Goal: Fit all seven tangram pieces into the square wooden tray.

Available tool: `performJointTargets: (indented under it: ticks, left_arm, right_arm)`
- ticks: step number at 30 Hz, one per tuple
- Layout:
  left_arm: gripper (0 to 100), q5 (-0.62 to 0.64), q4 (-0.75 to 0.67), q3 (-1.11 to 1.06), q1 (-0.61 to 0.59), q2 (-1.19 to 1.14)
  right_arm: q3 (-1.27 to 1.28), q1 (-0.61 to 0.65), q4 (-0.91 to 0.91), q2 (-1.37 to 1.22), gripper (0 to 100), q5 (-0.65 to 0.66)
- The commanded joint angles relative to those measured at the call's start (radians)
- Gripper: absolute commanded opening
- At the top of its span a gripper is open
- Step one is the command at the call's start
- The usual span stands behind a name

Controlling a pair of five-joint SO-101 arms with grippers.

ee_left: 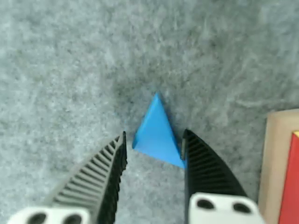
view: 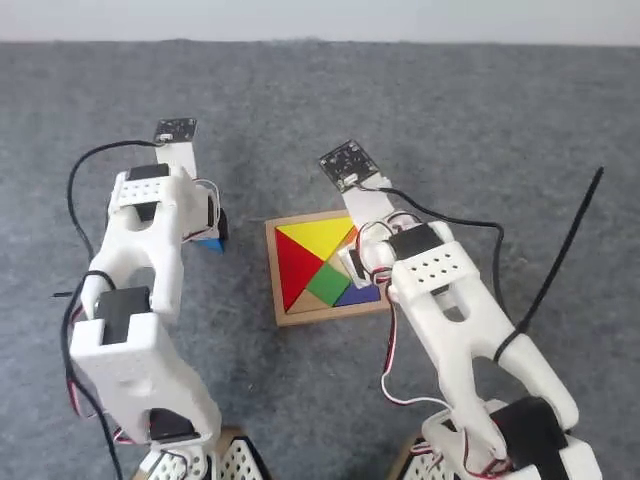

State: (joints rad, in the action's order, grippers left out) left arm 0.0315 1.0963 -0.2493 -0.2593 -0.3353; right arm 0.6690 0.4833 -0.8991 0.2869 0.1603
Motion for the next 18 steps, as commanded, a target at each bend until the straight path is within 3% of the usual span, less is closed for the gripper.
performJointTargets:
  ticks: [1, 4, 18]
  left_arm:
    - [19, 0.100, 0.034, 0.045, -0.008, 0.009]
    - [19, 0.149, 0.043, 0.048, -0.028, 0.005]
    - [19, 0.157, 0.018, 0.051, -0.012, -0.003]
  right_arm:
    - [-0.008, 0.013, 0.018, 0.058, 2.3, 0.020]
    - [-0.008, 0.013, 0.018, 0.058, 2.3, 0.035]
    - [-0.006, 0.013, 0.018, 0.056, 2.3, 0.060]
